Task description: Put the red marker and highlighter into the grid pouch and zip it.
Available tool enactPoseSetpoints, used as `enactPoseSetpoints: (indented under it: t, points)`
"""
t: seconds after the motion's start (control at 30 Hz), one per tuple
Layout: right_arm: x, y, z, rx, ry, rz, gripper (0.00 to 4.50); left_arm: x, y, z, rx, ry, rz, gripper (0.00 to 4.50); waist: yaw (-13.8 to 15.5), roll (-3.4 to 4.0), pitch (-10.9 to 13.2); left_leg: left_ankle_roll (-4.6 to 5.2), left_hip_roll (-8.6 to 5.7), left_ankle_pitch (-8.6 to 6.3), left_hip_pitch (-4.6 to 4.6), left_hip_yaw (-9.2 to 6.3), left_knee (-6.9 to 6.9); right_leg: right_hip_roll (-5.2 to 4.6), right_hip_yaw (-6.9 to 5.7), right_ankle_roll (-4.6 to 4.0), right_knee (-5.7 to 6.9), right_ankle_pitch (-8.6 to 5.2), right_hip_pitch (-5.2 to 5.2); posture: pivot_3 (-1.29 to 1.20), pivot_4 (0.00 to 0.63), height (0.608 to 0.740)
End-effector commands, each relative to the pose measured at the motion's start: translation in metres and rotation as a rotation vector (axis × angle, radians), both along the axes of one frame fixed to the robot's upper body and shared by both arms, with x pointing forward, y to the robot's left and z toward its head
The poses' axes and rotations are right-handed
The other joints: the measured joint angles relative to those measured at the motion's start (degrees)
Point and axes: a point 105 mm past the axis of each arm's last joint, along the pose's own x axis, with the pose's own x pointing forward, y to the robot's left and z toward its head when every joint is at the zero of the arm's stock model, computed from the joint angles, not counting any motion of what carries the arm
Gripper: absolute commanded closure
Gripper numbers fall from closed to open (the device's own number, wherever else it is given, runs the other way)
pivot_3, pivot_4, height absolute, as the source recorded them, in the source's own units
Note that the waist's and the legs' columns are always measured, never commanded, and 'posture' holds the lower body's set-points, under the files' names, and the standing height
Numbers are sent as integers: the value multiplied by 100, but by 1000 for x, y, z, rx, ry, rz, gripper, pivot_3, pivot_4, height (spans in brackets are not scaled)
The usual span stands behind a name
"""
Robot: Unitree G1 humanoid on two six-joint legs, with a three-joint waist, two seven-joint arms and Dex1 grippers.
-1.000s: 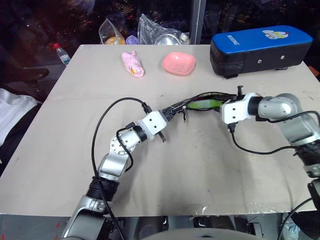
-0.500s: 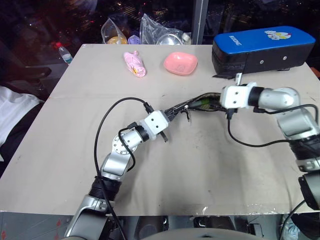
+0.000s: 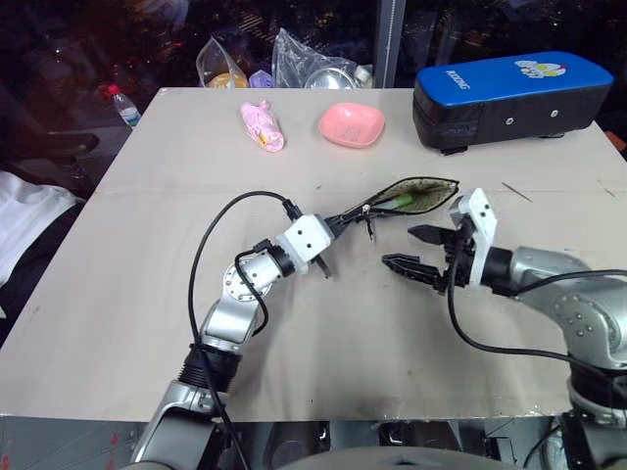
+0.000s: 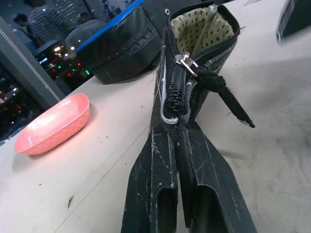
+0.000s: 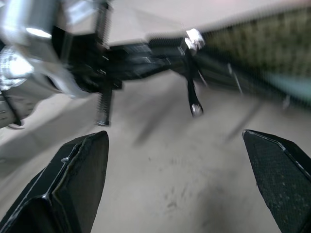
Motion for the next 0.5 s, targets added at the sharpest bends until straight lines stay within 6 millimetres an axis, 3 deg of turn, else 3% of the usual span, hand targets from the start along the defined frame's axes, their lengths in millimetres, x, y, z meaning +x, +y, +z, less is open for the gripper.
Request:
enactPoseSetpoints:
  t: [0.03,0.27,0.5]
  points:
    - [13,9,1,14,-13,-68,57,-3,-5,11,-14,-32,-33,4500,-10,0,0,-2,-1,1,0,0,0,2,0,0,0,0,0,0,150,740]
    - [27,36,1,81,2,-90,57,-5,-4,11,-4,-32,-32,4500,-19,0,0,-12,1,7,-3,-1,-1,7,-2,1,-5,0,-1,0,150,740]
    - [31,47,8,137,4,-96,57,-9,-5,8,1,-27,-27,4500,-22,0,0,-11,1,7,-3,-1,-2,6,-3,1,-5,0,-1,0,150,740]
